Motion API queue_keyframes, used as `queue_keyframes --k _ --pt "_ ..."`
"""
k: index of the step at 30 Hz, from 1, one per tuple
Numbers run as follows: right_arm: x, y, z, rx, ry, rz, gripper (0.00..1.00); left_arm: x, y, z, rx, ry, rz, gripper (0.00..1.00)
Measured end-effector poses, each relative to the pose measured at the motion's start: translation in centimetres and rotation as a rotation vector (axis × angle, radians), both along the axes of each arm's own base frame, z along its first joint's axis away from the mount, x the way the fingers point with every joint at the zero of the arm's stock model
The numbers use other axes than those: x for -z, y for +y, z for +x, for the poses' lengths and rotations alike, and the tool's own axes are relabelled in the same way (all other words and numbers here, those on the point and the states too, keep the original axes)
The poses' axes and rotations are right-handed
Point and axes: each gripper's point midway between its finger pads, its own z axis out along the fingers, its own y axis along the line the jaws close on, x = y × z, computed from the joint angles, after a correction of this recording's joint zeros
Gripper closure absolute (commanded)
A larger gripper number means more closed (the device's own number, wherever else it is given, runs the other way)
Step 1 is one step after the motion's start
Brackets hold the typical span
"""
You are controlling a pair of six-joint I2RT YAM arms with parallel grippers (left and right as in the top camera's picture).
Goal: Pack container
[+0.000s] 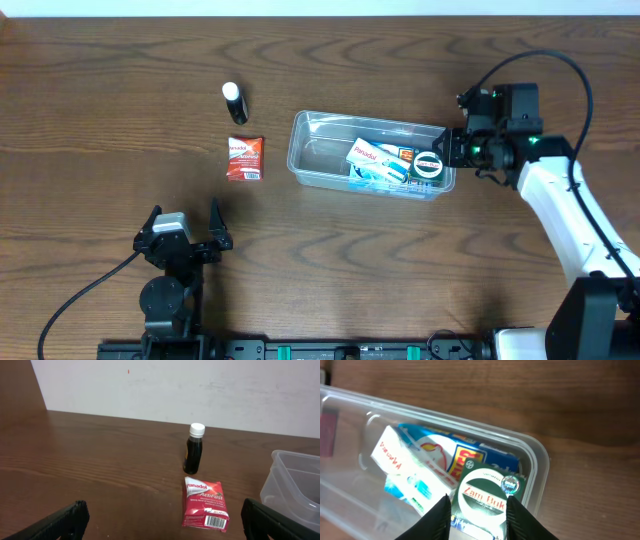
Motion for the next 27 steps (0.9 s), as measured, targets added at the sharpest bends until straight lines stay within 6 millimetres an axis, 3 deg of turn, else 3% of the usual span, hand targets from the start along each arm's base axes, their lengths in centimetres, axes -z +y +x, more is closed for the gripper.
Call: queue_keyframes --k 5,8,18,22,27 --pt "-2.6 0.8 -1.0 -0.075 0.011 0.004 0.98 0.0 0.0 0.0 0.0 0.0 0.0 0.02" --pt "-3.1 1.6 -2.3 -0.12 0.047 0.02 0.99 0.0 0.0 0.0 0.0 0.0 0.0 0.02" --pt "-1.9 4.0 -8.7 -0.309 0.249 0.037 0.99 0.0 0.0 0.0 0.0 0.0 0.0 0.02" --pt "-1.6 4.9 -9.7 -0.381 0.258 0.0 0.99 0.0 0.0 0.0 0.0 0.0 0.0 0.02" --pt "-0.9 4.2 -9.6 -0.382 0.262 -0.088 0.99 0.0 0.0 0.0 0.0 0.0 0.0 0.02"
